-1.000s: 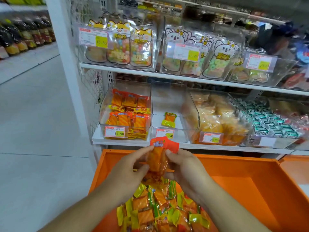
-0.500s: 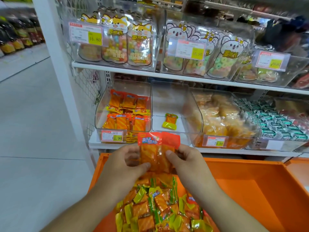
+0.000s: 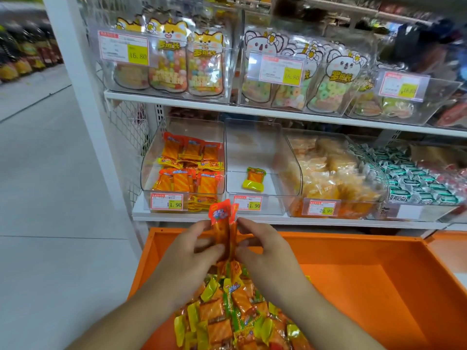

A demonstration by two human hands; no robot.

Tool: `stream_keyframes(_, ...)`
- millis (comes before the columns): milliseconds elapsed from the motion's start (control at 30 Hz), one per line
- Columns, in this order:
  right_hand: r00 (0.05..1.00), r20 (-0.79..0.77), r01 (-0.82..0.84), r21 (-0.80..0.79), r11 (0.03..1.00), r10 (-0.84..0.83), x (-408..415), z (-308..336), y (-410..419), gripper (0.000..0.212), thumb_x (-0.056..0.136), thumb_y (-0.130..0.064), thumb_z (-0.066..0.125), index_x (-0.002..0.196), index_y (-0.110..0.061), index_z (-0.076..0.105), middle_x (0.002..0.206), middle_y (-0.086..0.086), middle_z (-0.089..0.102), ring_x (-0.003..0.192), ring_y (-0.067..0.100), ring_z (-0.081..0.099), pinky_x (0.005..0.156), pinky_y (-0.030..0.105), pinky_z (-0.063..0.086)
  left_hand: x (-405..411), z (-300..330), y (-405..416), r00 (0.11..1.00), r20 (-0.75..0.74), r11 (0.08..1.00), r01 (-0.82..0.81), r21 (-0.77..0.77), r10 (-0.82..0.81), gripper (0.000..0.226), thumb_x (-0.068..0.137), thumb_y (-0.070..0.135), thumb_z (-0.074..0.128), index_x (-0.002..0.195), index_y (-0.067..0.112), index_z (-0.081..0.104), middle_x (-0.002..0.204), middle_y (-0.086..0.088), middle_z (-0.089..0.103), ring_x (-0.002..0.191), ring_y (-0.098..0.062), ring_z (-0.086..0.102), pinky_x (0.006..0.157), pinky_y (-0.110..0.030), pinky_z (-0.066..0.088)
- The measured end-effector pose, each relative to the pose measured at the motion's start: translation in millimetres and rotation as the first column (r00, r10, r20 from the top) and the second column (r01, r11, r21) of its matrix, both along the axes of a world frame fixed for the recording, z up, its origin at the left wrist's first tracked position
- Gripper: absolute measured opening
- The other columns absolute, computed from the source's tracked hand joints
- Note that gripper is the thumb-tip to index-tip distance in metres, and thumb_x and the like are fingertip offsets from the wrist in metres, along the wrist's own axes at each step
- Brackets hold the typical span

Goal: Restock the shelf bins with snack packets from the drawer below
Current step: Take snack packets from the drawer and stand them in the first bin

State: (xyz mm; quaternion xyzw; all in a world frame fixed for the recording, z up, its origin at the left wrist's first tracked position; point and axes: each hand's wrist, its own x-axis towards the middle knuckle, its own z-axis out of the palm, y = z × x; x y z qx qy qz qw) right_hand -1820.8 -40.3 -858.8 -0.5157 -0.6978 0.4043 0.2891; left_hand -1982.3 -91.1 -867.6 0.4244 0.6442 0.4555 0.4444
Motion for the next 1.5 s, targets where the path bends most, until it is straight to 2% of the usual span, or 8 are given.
stream_keyframes(167, 0.999, 0.036, -0.012, 0.031, 0.999, 0.011, 0, -2, -1, 0.055, 0.093, -0.004, 0.063, 0.134, -0.04, 0.064, 0.113, -0.02, 0.066, 0.096, -0.002, 0.064, 0.082, 0.026, 0.061, 3, 3, -2, 0.993, -0.083, 0.996, 0.082, 0.028, -0.079, 0.047, 0.082, 0.044, 0.082, 0.124, 0.048, 0.061, 0.108, 0.023, 0.076, 0.104, 0.001, 0.071, 0.096, -0.033, 0.056)
stream_keyframes(500, 0.994, 0.067, 0.09, -0.058, 0.994, -0.086, 3, -9, 19, 0.021, 0.086, -0.038, 0.082, 0.101, -0.032, 0.069, 0.089, -0.011, 0.064, 0.071, 0.001, 0.058, 0.06, 0.014, 0.043, -2, 2, 3, 0.993, 0.09, 0.995, 0.08, -0.058, -0.075, 0.034, 0.097, 0.014, 0.07, 0.128, 0.026, 0.066, 0.109, 0.007, 0.079, 0.101, -0.01, 0.075, 0.09, -0.034, 0.06)
stream_keyframes(667, 0.997, -0.05, 0.048, -0.084, 0.995, -0.053, -1, -9, 24, 0.018, 0.083, -0.032, 0.085, 0.084, -0.025, 0.068, 0.071, -0.007, 0.061, 0.057, 0.009, 0.053, 0.054, 0.028, 0.041, -11, 8, 6, 0.989, 0.011, 0.989, 0.147, -0.017, -0.147, 0.041, 0.082, 0.046, 0.076, 0.122, 0.045, 0.067, 0.114, 0.009, 0.077, 0.108, -0.014, 0.073, 0.097, -0.047, 0.058)
stream_keyframes(833, 0.992, -0.128, 0.001, -0.114, 0.994, -0.016, -7, -5, 28, 0.026, 0.081, -0.033, 0.087, 0.081, -0.021, 0.063, 0.066, -0.006, 0.052, 0.058, 0.017, 0.05, 0.056, 0.036, 0.043, -22, 12, 15, 0.984, -0.112, 0.99, 0.141, -0.014, -0.142, 0.031, 0.08, 0.044, 0.073, 0.11, 0.035, 0.071, 0.104, 0.005, 0.075, 0.103, -0.019, 0.073, 0.092, -0.053, 0.059)
stream_keyframes(967, 0.986, -0.164, -0.046, -0.161, 0.986, 0.019, -13, 9, 39, 0.014, 0.093, -0.024, 0.076, 0.097, -0.016, 0.066, 0.072, 0.006, 0.059, 0.062, 0.023, 0.063, 0.059, 0.044, 0.051, -38, 20, 35, 0.979, -0.202, 1.0, 0.025, 0.004, -0.024, 0.019, 0.091, 0.026, 0.077, 0.11, 0.029, 0.074, 0.101, 0.008, 0.078, 0.093, -0.008, 0.073, 0.09, -0.041, 0.06)
stream_keyframes(1200, 0.992, -0.126, -0.013, -0.117, 0.993, -0.002, -6, 19, 63, 0.011, 0.095, -0.009, 0.066, 0.099, -0.019, 0.067, 0.075, 0.004, 0.066, 0.071, 0.029, 0.07, 0.063, 0.058, 0.055, -85, 56, 126, 0.906, -0.386, 0.984, -0.176, 0.029, 0.173, 0.016, 0.097, 0.014, 0.07, 0.108, 0.01, 0.059, 0.086, -0.002, 0.065, 0.064, -0.01, 0.064, 0.047, -0.009, 0.047)
stream_keyframes(1333, 0.996, -0.09, -0.03, -0.111, 0.993, 0.02, -7, 10, 69, 0.023, 0.096, -0.013, 0.059, 0.091, -0.034, 0.065, 0.084, 0.016, 0.07, 0.081, 0.04, 0.068, 0.064, 0.059, 0.055, -97, 42, 169, 0.811, -0.578, 0.985, -0.155, -0.073, 0.085, 0.033, 0.094, 0.028, 0.073, 0.118, 0.007, 0.065, 0.104, -0.011, 0.071, 0.095, -0.028, 0.067, 0.085, -0.036, 0.055)
stream_keyframes(1500, 0.999, -0.041, -0.023, -0.117, 0.993, 0.018, -4, 4, 81, 0.029, 0.096, -0.011, 0.061, 0.089, -0.039, 0.064, 0.089, 0.016, 0.07, 0.077, 0.034, 0.066, 0.066, 0.054, 0.055, -95, 14, 193, 0.832, -0.554, 0.983, -0.093, -0.156, -0.009, 0.045, 0.09, 0.029, 0.08, 0.125, 0.007, 0.064, 0.104, -0.008, 0.069, 0.097, -0.028, 0.068, 0.086, -0.038, 0.056)
